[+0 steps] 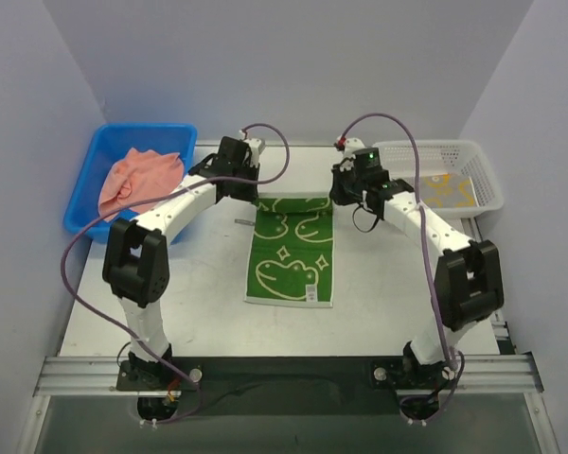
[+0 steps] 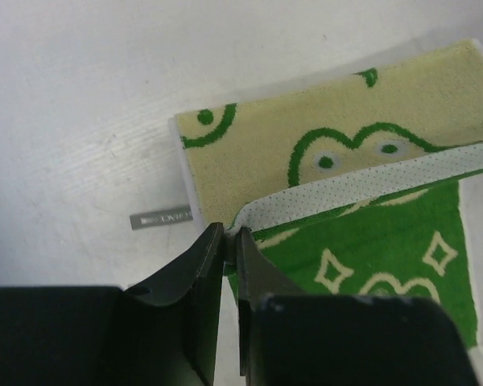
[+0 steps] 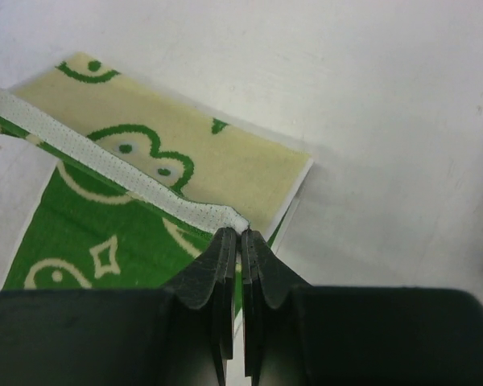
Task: Fold and stack the towels
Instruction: Fold the towel
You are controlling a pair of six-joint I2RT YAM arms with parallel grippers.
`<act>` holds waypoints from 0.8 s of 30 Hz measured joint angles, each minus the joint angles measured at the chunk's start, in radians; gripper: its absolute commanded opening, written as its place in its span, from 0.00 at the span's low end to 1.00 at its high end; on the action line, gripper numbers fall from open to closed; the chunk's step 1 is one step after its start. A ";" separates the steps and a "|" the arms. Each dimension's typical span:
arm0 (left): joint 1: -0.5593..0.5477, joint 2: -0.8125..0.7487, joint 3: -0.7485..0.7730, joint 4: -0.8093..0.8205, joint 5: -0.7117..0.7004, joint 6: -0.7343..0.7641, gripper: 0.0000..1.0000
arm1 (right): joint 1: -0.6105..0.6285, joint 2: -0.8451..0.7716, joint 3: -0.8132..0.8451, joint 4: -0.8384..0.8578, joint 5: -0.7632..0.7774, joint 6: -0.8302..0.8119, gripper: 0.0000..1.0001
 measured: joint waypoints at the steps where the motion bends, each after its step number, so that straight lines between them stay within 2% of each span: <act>1: -0.003 -0.034 -0.031 -0.001 0.008 -0.012 0.00 | 0.009 -0.036 -0.037 -0.005 0.004 0.008 0.00; 10: -0.051 -0.327 -0.404 0.020 0.060 -0.137 0.00 | 0.114 -0.292 -0.267 -0.063 0.026 0.075 0.00; 16: -0.161 -0.381 -0.605 0.025 0.070 -0.204 0.00 | 0.152 -0.387 -0.435 -0.140 -0.012 0.160 0.00; 21: -0.171 -0.378 -0.711 0.021 0.068 -0.268 0.00 | 0.166 -0.349 -0.507 -0.169 -0.109 0.246 0.00; 24: -0.172 -0.339 -0.709 0.034 0.057 -0.276 0.00 | 0.166 -0.234 -0.503 -0.169 -0.146 0.273 0.00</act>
